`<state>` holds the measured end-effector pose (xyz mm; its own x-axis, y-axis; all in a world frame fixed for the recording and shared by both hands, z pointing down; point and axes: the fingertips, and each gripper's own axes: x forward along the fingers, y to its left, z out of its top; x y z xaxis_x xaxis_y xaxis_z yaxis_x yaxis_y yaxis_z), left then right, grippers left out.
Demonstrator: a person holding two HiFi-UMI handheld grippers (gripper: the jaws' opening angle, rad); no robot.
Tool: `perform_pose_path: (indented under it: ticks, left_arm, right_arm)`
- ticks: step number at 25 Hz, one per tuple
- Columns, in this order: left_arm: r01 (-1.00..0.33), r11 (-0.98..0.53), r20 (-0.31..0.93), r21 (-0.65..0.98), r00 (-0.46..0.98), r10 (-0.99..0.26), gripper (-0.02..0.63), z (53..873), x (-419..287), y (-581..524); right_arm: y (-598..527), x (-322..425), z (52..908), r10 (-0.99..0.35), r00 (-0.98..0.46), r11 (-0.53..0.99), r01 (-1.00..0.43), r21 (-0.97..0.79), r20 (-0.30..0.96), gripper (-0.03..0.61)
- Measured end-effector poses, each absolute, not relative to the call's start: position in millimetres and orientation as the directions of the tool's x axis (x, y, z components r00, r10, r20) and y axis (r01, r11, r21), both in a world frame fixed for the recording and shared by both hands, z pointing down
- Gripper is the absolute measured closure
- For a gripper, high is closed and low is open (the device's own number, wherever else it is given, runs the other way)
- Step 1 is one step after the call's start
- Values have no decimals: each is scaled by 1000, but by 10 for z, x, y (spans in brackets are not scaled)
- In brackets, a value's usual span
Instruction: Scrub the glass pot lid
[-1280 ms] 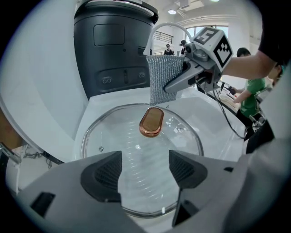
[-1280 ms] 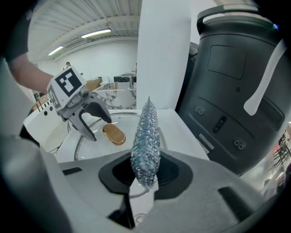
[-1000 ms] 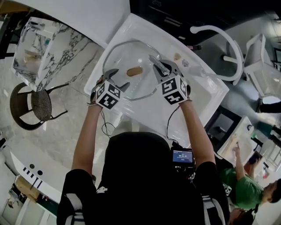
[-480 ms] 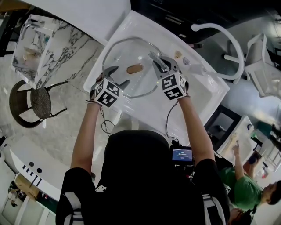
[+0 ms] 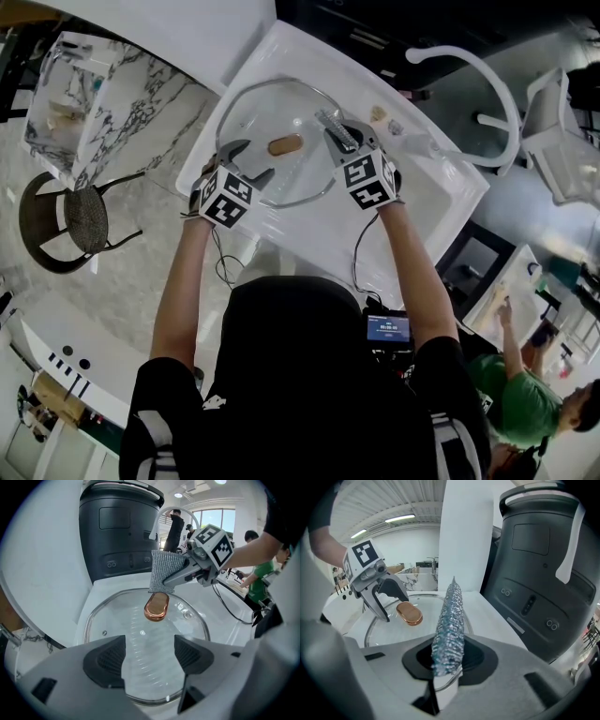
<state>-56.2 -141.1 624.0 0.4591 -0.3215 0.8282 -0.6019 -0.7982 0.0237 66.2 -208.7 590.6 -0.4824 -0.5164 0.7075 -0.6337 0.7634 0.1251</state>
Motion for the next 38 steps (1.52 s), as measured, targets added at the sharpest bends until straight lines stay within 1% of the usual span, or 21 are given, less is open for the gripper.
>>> perform_pose_path:
  ticks: [3, 29, 38]
  left_arm:
    - [-602, -798, 828, 22, 459, -323, 318, 6240, -557, -1415]
    - [-605, -796, 830, 19, 453, -325, 318, 6250, -553, -1410]
    - [-605, -796, 831, 18, 452, -325, 318, 6252, -549, -1406]
  right_arm:
    - [-2064, 661, 5899, -511, -475, 770, -623, 137, 716, 518]
    - [-1492, 488, 5878, -386, -580, 836, -549, 6, 717, 518]
    - [-1258, 306, 5863, -316, -651, 839, -531, -117, 691, 518]
